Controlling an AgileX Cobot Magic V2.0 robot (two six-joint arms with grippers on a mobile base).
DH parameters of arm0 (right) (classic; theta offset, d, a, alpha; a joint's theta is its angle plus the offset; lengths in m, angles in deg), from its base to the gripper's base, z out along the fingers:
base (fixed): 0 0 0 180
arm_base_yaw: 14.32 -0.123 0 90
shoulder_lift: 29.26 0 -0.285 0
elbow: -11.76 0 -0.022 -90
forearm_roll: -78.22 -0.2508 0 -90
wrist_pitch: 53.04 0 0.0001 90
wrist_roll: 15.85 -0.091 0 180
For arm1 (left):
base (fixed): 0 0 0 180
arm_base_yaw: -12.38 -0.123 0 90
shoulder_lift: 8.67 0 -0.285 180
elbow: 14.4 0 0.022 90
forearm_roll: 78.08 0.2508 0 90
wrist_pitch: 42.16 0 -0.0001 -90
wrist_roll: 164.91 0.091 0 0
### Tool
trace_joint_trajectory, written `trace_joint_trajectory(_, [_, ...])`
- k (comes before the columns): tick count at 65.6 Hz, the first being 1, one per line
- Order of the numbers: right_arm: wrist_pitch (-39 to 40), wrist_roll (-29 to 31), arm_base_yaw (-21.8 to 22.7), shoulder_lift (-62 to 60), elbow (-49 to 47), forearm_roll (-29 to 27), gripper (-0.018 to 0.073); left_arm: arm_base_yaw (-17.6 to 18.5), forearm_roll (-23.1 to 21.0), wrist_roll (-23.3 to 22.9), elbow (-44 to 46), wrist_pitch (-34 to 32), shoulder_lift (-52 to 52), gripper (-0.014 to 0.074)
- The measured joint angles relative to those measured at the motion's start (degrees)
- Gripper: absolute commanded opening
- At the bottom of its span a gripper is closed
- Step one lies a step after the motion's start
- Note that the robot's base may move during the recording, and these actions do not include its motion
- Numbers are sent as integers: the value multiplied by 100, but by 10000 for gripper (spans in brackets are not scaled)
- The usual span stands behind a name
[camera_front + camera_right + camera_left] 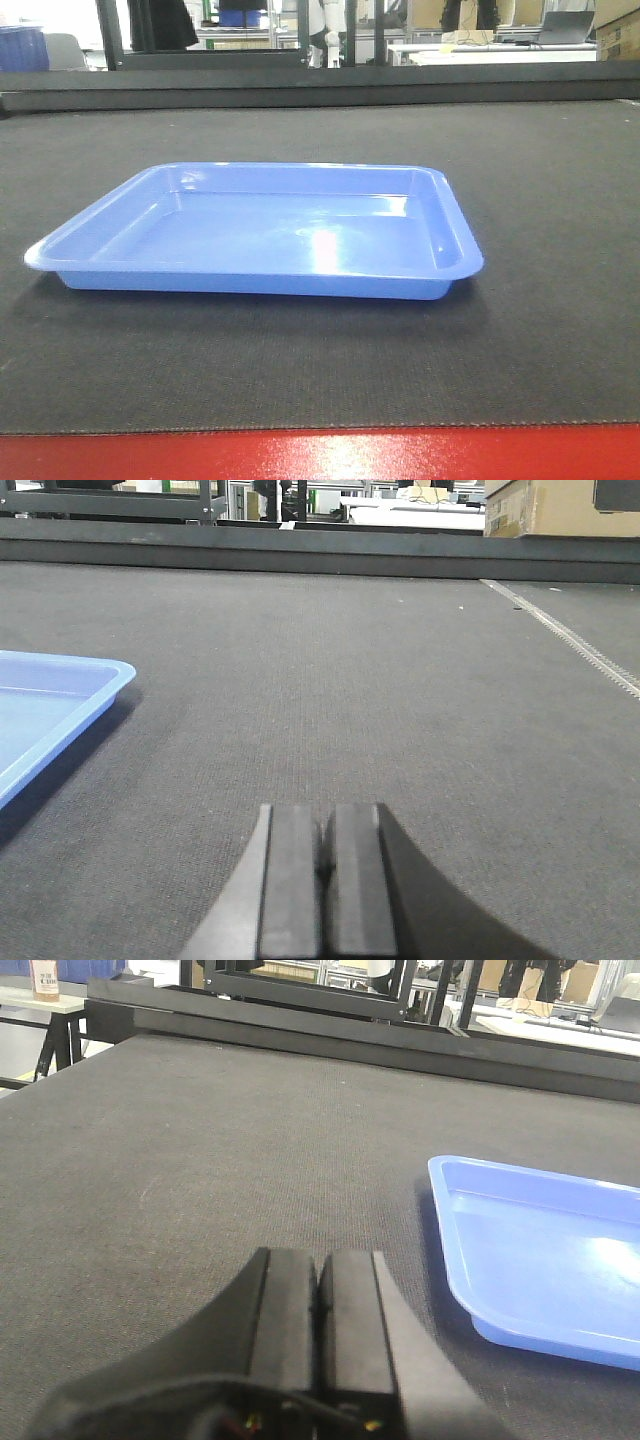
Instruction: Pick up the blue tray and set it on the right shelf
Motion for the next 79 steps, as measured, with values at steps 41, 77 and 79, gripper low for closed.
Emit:
trace_joint_trajectory(41, [0, 0, 0, 0, 0, 0, 59, 0, 0, 0, 0, -65, 0, -48])
trace_joint_trajectory(77, [-121, 0, 0, 108, -1902, -458, 64, 0, 571, 0, 1620, 527, 209, -23])
trace_joint_trajectory(79, [-394, 0, 0, 238, -2246, -470, 81, 0, 623, 9, 1917, 727, 325, 7])
